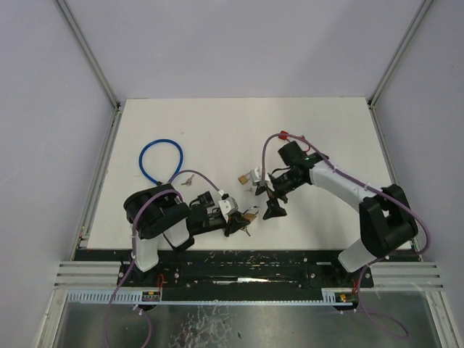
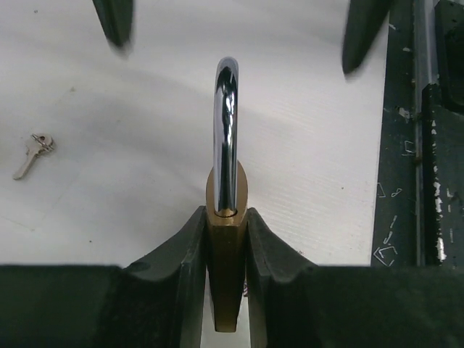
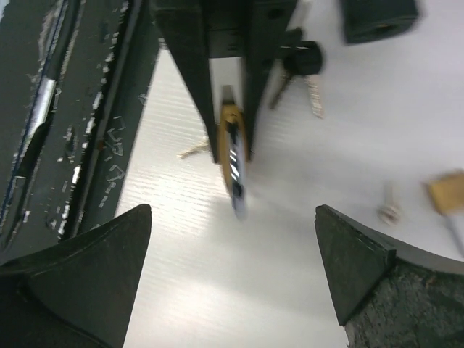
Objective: Lock with the key
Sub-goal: Lock the lock.
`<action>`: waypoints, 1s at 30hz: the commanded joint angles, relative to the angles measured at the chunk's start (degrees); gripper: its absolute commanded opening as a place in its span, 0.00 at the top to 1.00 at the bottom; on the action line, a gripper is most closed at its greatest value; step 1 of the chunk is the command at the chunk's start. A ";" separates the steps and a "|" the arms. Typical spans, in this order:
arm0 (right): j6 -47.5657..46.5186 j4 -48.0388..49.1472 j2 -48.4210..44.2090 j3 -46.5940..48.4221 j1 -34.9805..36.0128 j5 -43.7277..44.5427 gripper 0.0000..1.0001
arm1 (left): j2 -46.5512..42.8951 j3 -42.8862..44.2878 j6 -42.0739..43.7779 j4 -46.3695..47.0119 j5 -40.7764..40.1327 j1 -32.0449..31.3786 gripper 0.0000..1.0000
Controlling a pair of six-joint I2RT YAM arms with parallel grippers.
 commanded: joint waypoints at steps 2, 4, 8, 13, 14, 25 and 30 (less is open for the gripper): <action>1.11 -1.29 -11.60 2.93 -8.46 -1.32 0.01 | -3.85 0.26 -6.93 2.60 0.69 -0.31 1.00; 5.72 3.13 -15.26 1.52 -11.31 -1.25 0.01 | -5.95 0.46 -10.15 2.57 0.83 -0.31 1.00; 30.20 19.45 -19.53 -4.31 -13.11 -0.31 0.01 | -10.83 1.34 -17.82 2.42 -0.03 -0.25 1.00; 20.21 0.86 -12.31 -0.24 -13.12 -19.22 0.01 | -16.85 4.16 -29.86 -1.51 -1.24 0.64 1.00; 16.70 -2.90 -11.34 1.24 -13.14 -18.88 0.01 | -17.58 4.85 -32.76 -2.96 -1.34 1.06 1.00; 47.16 32.32 -18.28 -13.84 -13.07 -22.84 0.01 | -18.28 7.44 -54.33 2.52 -5.45 6.23 1.00; 76.80 65.87 -18.15 -23.45 -12.93 -20.62 0.01 | -18.91 10.86 -54.11 2.64 -9.54 5.82 1.00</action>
